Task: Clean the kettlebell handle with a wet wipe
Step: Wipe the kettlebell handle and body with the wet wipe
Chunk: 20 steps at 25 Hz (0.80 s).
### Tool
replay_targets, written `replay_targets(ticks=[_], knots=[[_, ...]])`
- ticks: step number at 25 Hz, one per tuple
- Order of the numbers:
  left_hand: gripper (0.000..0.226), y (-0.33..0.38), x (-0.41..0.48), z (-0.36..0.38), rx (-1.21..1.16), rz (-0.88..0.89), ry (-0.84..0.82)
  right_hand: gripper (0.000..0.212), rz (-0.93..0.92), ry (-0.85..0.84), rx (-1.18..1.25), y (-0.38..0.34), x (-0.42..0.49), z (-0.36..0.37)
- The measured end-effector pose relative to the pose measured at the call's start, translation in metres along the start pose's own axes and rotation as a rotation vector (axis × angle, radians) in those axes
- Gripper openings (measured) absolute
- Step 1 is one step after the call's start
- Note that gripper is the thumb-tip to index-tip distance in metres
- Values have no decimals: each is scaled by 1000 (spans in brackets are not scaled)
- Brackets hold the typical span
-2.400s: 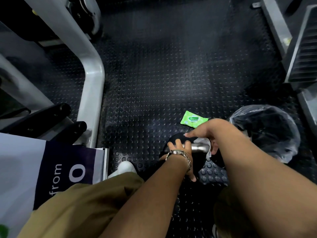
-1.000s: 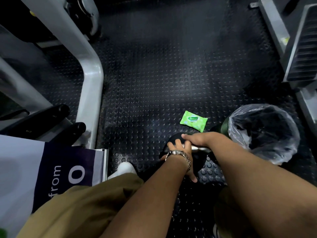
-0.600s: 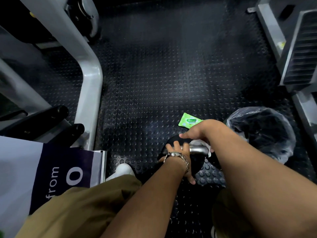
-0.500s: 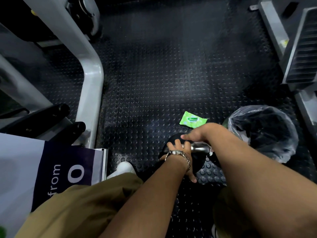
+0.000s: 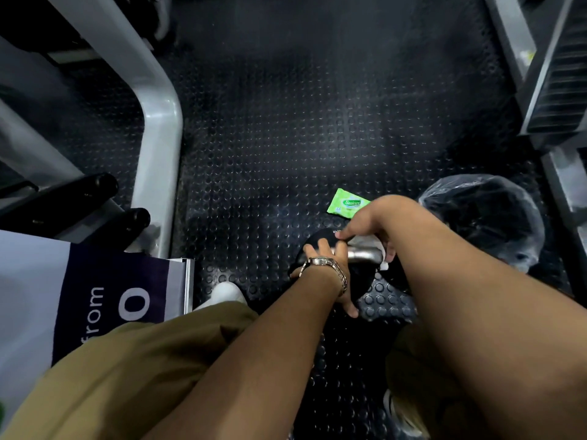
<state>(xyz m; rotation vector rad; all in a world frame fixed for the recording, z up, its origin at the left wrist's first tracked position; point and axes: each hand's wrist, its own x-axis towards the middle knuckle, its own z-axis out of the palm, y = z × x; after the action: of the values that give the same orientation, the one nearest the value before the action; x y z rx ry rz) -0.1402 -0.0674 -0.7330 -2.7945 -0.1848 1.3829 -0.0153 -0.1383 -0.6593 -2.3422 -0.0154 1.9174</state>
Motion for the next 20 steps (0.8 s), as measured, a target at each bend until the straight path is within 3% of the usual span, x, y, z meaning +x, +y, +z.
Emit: replay_targets(ticks=[5,9,15,20], knots=[[164,-1,-4,-4,-54,-8,-18,70,-78,98,-98,6,14,18],[161,-3,-4,-3,-29,15,8,76,-177,203,130,26,31,42],[175,0,3,1,-12,-3,-22,65,-88,59,-162,-10,-11,7],[176,-1,1,-1,-33,-4,-26,68,-83,64,-176,-16,1,12]])
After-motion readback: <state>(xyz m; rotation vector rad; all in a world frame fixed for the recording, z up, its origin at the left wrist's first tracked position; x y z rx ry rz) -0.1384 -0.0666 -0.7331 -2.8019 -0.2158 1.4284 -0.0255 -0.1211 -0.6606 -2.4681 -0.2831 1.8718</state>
